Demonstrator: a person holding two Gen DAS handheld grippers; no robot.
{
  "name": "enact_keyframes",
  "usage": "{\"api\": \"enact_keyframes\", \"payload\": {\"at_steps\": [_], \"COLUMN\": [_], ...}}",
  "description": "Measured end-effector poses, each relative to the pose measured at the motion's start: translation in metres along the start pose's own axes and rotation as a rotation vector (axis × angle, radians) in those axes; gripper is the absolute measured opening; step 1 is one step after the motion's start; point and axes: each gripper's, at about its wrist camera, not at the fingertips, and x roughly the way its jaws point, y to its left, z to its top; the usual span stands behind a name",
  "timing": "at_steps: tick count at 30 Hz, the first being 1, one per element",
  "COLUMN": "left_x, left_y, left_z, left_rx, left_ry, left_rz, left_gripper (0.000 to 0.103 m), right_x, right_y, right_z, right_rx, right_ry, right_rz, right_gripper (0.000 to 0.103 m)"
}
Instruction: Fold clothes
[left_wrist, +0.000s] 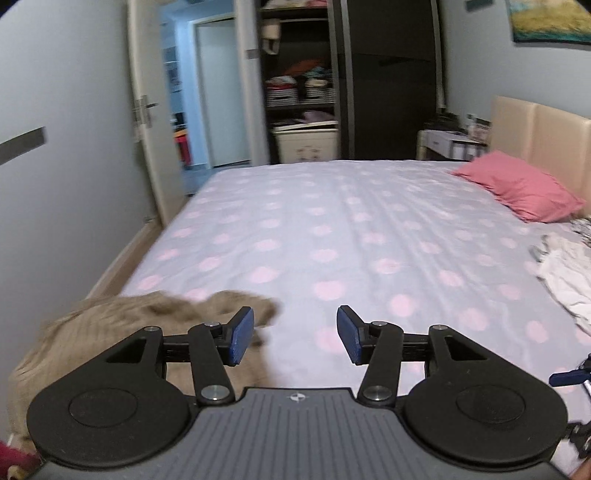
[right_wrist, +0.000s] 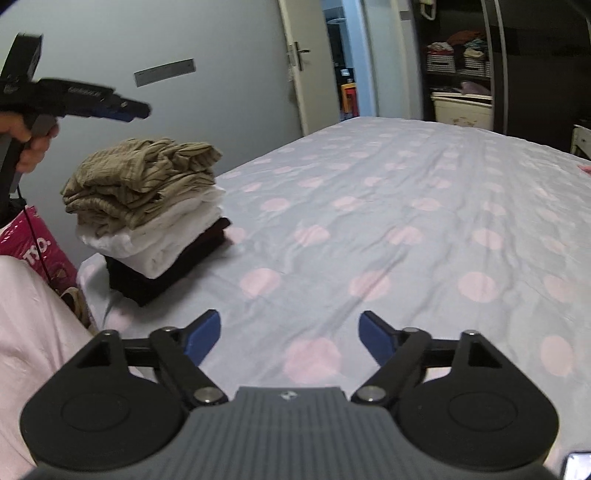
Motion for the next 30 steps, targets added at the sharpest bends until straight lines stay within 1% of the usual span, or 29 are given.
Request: {"api": "enact_keyframes", "payload": {"at_steps": [3, 7, 10, 14, 16, 19, 21, 23, 25, 30], "left_x": [0.018, 0.034, 0.043, 0.051, 0.057, 0.064, 0.068, 0.07, 0.078, 0.096], "left_y": [-0.04, -0.091, -0.127, -0.168, -0.183, -0.201, -0.211, -0.215, -0.218, -0.226], "left_z": [0.005, -0.002, -0.016, -0.044, -0.062, -0.086, -0.099, -0.112, -0.124, -0.145], "left_rx": [0.019, 0.019, 0.007, -0.032, -0.052, -0.068, -0.077, -0.093, -0.107, -0.134], "left_ry": [-0.006, -0.022, -0.021, -0.009, 0.014, 0.05, 0.07, 0.09, 0.114, 0.193], "left_rz": [-0.054, -0.147, -0.214, -0.254, -0.272, -0.268, -0.245, -0.235, -0.209, -0.134], "left_gripper": [0.05, 0.051, 0.051, 0.052, 0.053, 0.055, 0.057, 0.06, 0.063, 0.063], "right_x": [-0.011, -0.024, -0.029, -0.03, -0.029, -0.026, -0.024, -0.023, -0.019, -0.007], "right_y": [-0.011, -0.027, -0.041, -0.056, -0.062, -0.069, -0.075, -0.081, -0.087, -0.094], "right_z": [-0.008, -0.019, -0.027, -0.038, -0.042, -0.047, -0.051, -0.056, -0.061, -0.071], "right_rx": [0.008, 0.023, 0.045, 0.075, 0.083, 0.084, 0.1, 0.122, 0.144, 0.162], "right_ry": [-0.005, -0.011, -0.014, -0.007, 0.003, 0.015, 0.024, 0.032, 0.045, 0.072], "right_rz": [-0.034, -0.083, -0.119, -0.179, -0.214, -0.265, -0.282, -0.29, -0.299, -0.328], "right_gripper": [0.09, 0.093, 0.093, 0.094, 0.094, 0.095, 0.095, 0.096, 0.096, 0.096]}}
